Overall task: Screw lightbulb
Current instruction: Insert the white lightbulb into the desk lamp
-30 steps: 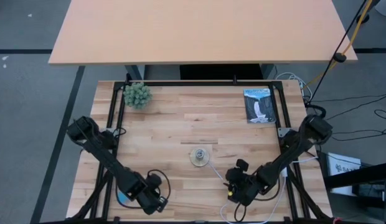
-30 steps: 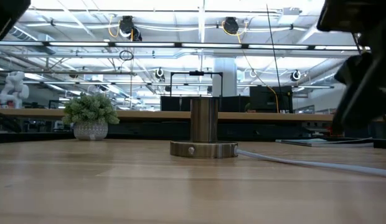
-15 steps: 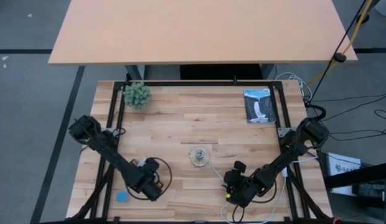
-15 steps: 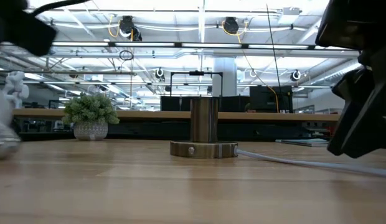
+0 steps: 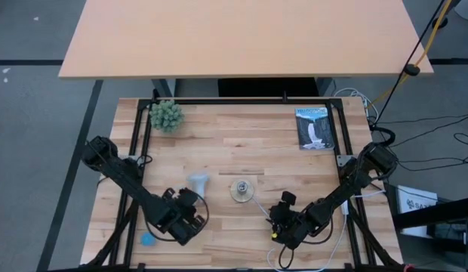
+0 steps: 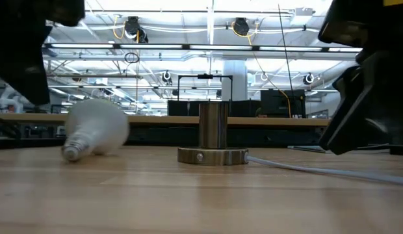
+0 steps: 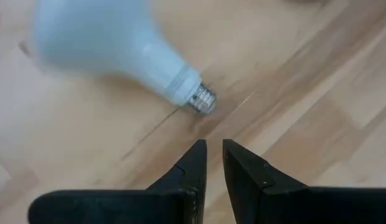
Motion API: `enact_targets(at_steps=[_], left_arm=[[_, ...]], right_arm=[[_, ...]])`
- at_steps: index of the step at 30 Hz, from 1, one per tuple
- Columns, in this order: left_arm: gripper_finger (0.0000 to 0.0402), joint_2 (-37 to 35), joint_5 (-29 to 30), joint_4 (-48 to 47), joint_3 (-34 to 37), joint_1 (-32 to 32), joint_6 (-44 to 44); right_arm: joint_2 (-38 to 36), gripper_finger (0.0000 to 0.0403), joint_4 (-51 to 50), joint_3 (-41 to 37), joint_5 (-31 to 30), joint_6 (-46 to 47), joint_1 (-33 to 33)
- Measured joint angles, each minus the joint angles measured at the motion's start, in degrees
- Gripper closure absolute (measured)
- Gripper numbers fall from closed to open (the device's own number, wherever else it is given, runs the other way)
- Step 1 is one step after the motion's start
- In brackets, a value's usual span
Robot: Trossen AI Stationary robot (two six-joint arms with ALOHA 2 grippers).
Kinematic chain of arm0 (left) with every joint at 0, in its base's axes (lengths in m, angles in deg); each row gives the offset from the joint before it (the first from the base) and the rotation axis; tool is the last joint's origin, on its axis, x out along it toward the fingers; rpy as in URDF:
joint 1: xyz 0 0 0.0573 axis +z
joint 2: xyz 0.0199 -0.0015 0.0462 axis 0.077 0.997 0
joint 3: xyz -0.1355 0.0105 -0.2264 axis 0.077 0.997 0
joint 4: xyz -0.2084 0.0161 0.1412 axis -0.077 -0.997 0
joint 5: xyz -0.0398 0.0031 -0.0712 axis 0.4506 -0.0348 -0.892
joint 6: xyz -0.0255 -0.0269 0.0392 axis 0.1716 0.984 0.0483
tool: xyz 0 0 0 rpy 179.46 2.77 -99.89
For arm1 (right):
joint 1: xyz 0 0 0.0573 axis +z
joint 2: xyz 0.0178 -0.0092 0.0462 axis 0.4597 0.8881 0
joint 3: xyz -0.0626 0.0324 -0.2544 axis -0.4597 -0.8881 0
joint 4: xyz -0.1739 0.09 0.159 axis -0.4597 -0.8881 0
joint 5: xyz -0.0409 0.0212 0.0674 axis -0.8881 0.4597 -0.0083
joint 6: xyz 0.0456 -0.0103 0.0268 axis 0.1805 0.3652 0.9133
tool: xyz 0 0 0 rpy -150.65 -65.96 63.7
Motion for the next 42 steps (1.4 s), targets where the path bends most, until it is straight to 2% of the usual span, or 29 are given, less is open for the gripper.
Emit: enact_targets(at_steps=[4, 8, 16, 20, 24, 29, 42], left_arm=[[0.0344, -0.2, 5.3, 1.6, 0.0, -0.3, 7.3], [0.0344, -0.2, 5.9, 5.7, 0.0, 1.4, 2.7], [0.0339, 0.7, 8.3, 12.9, 0.0, 4.6, -5.4], [0.0305, 2.4, 8.6, 18.6, 0.0, 5.3, -12.9], [0.0245, 4.4, 8.6, 27.8, 0.0, 5.2, -21.8], [0.0189, 6.1, 7.6, 40.1, 0.0, 5.1, -26.3], [0.0177, 6.0, 7.5, 42.2, 0.0, 7.7, -25.9]], right_arm=[[0.0, 0.0227, 0.1, 0.0, 0.3, 1.7, -0.7], [0.0, 0.0227, 0.1, 0.0, 0.4, 4.1, -0.5], [0.0, 0.0227, -0.3, 0.0, 0.2, 1.7, -0.3], [0.0, 0.0227, -0.3, 0.0, 0.1, 2.8, -0.2], [0.0, 0.0227, -0.2, 0.0, 0.1, 2.8, 0.0], [0.0, 0.0227, -0.2, 0.0, 0.1, 2.8, 0.0], [0.0, 0.0227, -0.2, 0.0, 0.1, 2.3, -0.1]])
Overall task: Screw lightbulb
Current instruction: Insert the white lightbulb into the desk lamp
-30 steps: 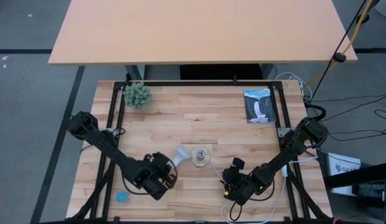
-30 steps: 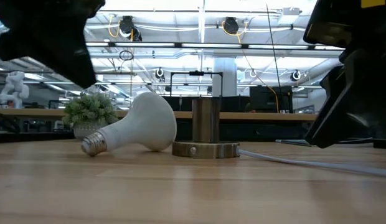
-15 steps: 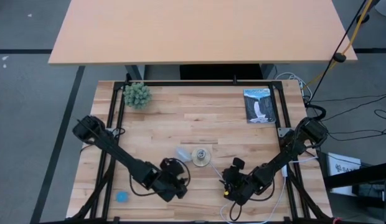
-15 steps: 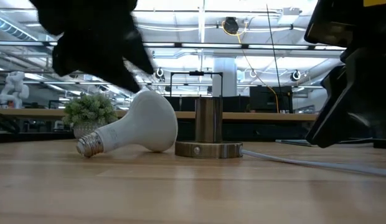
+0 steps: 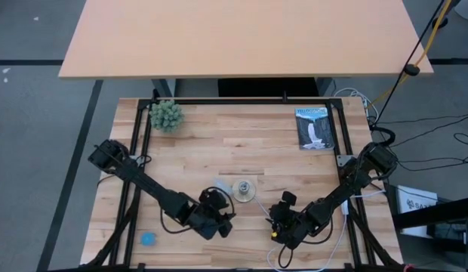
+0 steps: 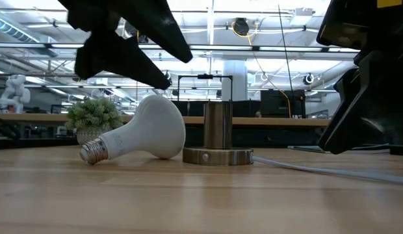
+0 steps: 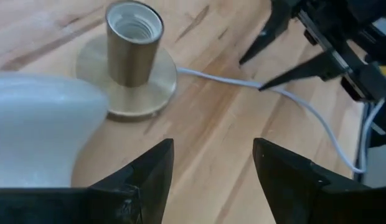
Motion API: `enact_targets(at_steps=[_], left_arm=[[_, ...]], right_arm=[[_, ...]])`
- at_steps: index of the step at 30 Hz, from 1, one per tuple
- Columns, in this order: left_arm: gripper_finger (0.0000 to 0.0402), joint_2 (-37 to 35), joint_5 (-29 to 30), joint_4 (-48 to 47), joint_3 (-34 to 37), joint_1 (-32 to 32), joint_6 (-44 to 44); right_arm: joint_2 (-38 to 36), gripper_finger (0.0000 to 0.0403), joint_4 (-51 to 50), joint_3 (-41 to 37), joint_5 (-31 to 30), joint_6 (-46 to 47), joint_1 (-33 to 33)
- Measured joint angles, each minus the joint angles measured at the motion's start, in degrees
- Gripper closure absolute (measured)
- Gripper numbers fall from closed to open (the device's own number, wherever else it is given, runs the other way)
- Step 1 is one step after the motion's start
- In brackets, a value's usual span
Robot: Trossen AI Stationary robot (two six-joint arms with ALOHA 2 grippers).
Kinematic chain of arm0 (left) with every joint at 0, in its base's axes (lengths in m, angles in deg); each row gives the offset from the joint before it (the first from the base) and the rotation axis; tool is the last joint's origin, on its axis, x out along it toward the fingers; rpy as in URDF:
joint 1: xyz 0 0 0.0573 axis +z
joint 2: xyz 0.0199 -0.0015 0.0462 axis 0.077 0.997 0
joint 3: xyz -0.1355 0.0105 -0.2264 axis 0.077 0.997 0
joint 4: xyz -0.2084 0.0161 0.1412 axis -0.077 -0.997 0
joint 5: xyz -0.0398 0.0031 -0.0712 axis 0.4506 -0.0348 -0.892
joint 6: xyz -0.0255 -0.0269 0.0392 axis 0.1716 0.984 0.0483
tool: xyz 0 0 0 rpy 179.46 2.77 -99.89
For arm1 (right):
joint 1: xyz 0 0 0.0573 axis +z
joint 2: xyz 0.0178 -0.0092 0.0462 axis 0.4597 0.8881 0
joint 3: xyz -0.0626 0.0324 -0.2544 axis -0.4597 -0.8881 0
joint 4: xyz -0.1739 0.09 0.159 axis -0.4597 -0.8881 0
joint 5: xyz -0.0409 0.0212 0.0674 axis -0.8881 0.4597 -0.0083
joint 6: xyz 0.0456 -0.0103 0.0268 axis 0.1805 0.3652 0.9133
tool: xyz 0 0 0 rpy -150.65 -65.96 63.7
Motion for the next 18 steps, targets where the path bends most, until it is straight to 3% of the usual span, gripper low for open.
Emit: enact_targets(at_steps=[10, 18], left_arm=[[0.017, 0.0, 0.8, 0.0, 0.0, 3.3, -1.3], [0.0086, 0.0, 1.6, 0.1, 0.0, 3.3, -1.4]], right_arm=[[0.0, 0.0227, 0.0, 0.0, 0.0, 0.3, 0.0], [0.0, 0.0227, 0.0, 0.0, 0.1, 0.4, 0.3]])
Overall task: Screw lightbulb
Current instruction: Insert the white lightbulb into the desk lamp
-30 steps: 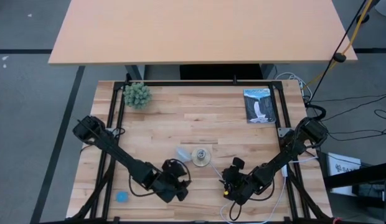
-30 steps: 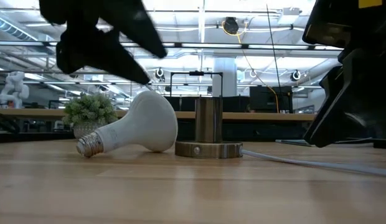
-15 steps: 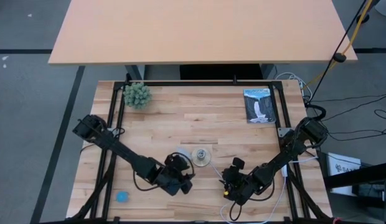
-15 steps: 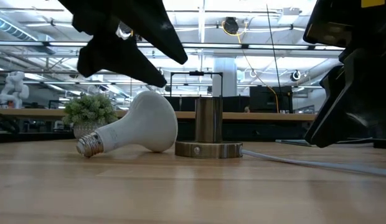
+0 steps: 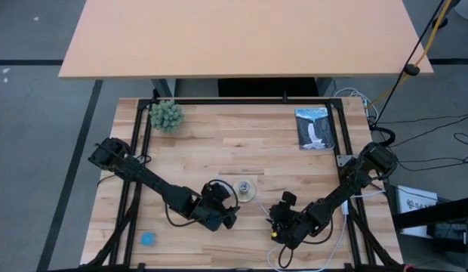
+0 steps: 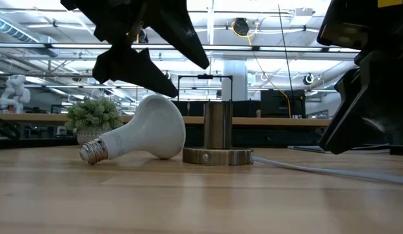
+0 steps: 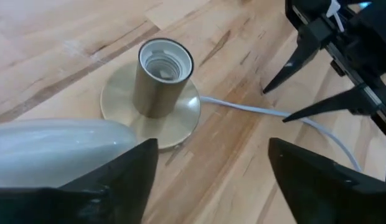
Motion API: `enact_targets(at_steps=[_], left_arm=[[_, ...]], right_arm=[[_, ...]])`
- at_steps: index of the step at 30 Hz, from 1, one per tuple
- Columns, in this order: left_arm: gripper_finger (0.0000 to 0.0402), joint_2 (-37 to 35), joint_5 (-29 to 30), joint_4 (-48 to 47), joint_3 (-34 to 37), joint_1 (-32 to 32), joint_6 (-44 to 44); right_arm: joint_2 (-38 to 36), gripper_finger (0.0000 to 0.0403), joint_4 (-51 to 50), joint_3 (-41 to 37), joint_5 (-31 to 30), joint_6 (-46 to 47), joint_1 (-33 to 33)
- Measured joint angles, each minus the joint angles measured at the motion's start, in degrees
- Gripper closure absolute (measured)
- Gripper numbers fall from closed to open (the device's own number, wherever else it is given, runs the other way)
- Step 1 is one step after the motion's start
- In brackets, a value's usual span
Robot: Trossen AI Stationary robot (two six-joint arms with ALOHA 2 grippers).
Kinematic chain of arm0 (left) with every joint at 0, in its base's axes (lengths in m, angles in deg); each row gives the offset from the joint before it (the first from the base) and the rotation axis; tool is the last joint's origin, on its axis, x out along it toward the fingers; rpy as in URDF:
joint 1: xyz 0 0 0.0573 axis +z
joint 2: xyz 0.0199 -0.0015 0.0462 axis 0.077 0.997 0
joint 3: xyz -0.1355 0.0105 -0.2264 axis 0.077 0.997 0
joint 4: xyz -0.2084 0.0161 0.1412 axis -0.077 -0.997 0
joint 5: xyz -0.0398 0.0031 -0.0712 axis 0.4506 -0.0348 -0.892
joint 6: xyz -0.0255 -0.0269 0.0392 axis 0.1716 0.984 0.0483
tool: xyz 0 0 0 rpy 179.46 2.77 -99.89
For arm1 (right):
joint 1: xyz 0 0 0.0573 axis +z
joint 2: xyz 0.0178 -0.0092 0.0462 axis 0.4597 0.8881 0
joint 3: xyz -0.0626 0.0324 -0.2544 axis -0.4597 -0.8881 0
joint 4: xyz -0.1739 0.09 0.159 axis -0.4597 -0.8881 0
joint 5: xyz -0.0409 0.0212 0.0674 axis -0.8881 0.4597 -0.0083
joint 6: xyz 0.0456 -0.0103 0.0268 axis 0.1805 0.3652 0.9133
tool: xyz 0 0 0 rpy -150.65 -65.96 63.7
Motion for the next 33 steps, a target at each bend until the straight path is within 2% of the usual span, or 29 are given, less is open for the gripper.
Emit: enact_targets(at_steps=[5, 21, 33], left_arm=[[0.0052, 0.0, -0.5, 0.0, 0.0, -0.1, 0.0], [0.0049, 0.0, -0.5, 0.0, 0.0, 2.1, 0.0], [0.0049, -1.6, -9.1, -1.1, 0.0, 1.6, -0.1]], right_arm=[[0.0, 0.0227, 0.0, 0.0, 0.0, 0.0, 0.1], [0.0, 0.0227, 0.0, 0.0, 0.0, 0.0, 0.1], [0.0, 0.0227, 0.0, 0.0, 0.0, -0.4, 0.1]])
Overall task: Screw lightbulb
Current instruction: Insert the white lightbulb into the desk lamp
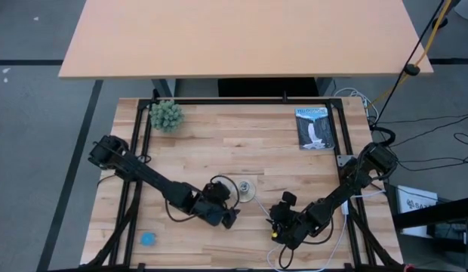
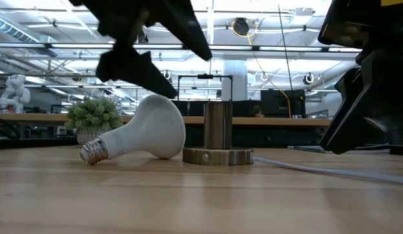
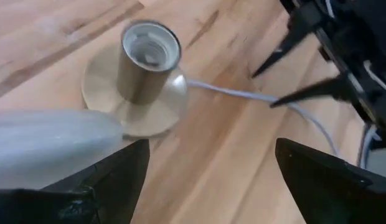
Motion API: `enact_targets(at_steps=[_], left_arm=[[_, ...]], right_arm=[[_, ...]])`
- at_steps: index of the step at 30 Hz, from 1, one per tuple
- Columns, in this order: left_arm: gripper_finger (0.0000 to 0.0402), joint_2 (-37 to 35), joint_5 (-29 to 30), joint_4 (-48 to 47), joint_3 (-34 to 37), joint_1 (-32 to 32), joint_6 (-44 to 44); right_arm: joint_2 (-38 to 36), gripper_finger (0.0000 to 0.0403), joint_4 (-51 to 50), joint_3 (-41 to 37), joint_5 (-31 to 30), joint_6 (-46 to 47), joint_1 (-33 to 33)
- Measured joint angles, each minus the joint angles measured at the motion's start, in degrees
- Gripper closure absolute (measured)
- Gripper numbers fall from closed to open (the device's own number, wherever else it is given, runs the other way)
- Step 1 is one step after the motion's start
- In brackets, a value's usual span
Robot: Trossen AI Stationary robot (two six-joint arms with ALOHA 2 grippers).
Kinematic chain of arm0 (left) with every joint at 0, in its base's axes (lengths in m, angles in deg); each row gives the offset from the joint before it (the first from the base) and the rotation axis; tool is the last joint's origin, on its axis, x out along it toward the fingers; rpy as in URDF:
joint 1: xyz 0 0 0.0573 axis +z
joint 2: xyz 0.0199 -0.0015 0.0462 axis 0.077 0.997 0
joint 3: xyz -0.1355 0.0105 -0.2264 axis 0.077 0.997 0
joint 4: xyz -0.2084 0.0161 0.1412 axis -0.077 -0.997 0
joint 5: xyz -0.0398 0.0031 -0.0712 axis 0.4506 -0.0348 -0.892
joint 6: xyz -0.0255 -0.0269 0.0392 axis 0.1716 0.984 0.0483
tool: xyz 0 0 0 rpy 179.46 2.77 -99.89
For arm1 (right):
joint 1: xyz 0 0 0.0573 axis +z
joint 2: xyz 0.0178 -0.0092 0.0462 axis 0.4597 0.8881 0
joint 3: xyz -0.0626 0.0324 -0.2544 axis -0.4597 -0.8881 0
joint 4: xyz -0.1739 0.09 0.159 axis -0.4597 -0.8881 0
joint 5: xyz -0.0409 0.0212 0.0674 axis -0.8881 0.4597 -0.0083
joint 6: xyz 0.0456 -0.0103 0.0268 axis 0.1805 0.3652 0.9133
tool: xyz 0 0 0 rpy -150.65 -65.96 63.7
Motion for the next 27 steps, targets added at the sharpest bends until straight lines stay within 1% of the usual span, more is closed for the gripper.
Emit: enact_targets(at_steps=[4, 6, 11, 14, 22, 27], left_arm=[[0.0049, -0.8, -3.4, -3.3, 0.1, -2.2, 1.5], [0.0049, -0.9, -3.4, -5.6, -0.1, -2.9, 3.7], [0.0049, -0.8, -3.3, -15.8, 0.0, -2.6, 9.7], [0.0049, -0.8, -3.0, -19.6, 0.0, -1.4, 10.5], [0.0049, -0.8, -2.3, -16.2, 0.0, 0.9, 6.2], [0.0049, -0.8, -1.8, -15.7, 0.0, 2.0, 5.6]], right_arm=[[0.0, 0.0227, 0.0, 0.0, 0.0, 0.0, 0.0], [0.2, 0.0227, 0.1, 0.0, 0.0, 0.0, 0.0], [0.6, 0.0227, 0.3, 0.0, -0.1, 0.0, 0.0], [1.1, 0.0227, 0.3, 0.0, -0.1, 0.2, 0.0], [1.1, 0.0227, 0.1, 0.0, -0.1, 0.2, 0.0], [1.1, 0.0227, 0.1, 0.0, -0.1, 0.2, 0.0]])
